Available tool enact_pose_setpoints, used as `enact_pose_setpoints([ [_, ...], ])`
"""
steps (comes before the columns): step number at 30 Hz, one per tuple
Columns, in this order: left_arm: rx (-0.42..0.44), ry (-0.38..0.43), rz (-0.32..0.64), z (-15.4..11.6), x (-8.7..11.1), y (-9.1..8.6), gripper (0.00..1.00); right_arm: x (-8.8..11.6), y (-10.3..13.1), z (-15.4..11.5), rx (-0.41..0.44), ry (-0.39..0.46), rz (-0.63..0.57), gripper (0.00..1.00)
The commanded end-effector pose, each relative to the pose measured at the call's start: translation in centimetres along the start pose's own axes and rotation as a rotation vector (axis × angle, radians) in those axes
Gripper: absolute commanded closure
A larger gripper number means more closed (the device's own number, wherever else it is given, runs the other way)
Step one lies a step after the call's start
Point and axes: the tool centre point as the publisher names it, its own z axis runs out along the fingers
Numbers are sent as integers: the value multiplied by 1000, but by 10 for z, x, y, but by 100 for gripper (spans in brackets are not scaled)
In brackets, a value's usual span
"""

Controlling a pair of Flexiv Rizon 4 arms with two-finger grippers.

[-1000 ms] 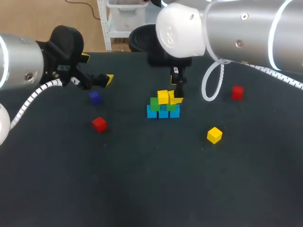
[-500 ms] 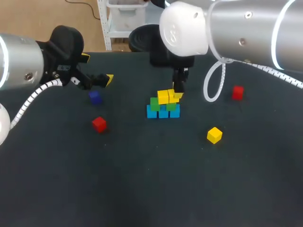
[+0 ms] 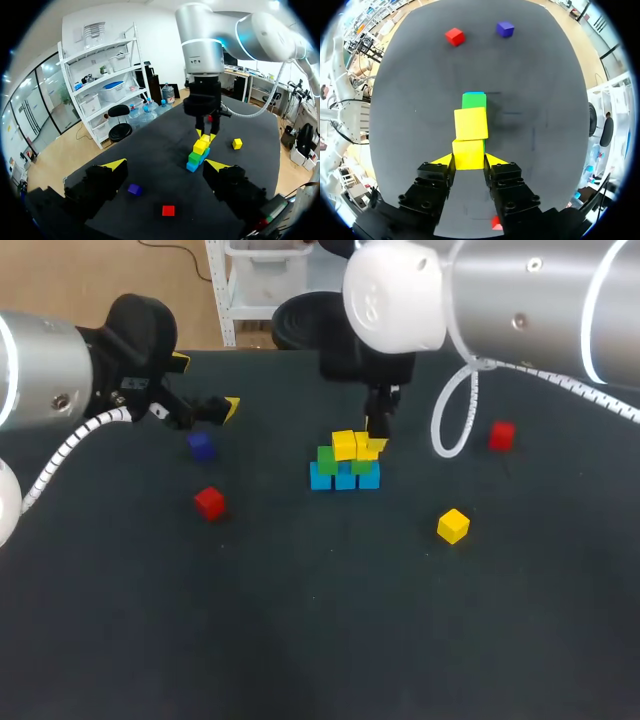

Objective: Place the blue cubes, place green cubes on the blue cubes, place the yellow cubes on the green cubes, then place the red cubes on the yellow cubes, and place purple cube on the red cubes.

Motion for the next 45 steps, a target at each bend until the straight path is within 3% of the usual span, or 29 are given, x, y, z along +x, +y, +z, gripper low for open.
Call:
enact_pose_setpoints([
  [1, 4, -4, 1, 0, 1, 1, 0, 1, 1, -1, -2, -3, 5, 83],
  [15, 4, -4, 1, 0, 1, 1, 0, 1, 8, 0, -35, -19, 24, 52],
  [16, 4, -4, 1, 0, 1, 1, 0, 1, 8, 0, -43, -20, 24, 44],
  [18, 4, -4, 1, 0, 1, 1, 0, 1, 9, 0, -45, -19, 24, 2],
  [23, 4, -4, 1, 0, 1, 1, 0, 1, 10, 1, -37, -12, 27, 3],
  [25, 4, -4, 1, 0, 1, 1, 0, 1, 10, 1, -32, -11, 31, 12],
  [28, 4, -4, 1, 0, 1, 1, 0, 1, 9, 1, -29, -7, 30, 37],
  [29, 4, -4, 1, 0, 1, 1, 0, 1, 9, 1, -30, -7, 29, 38],
  [31, 4, -4, 1, 0, 1, 1, 0, 1, 9, 1, -23, -6, 17, 25],
  [33, 4, -4, 1, 0, 1, 1, 0, 1, 9, 0, -5, -7, -9, 0],
  [45, 4, -4, 1, 0, 1, 1, 0, -1, 7, -7, -5, -14, -52, 0],
])
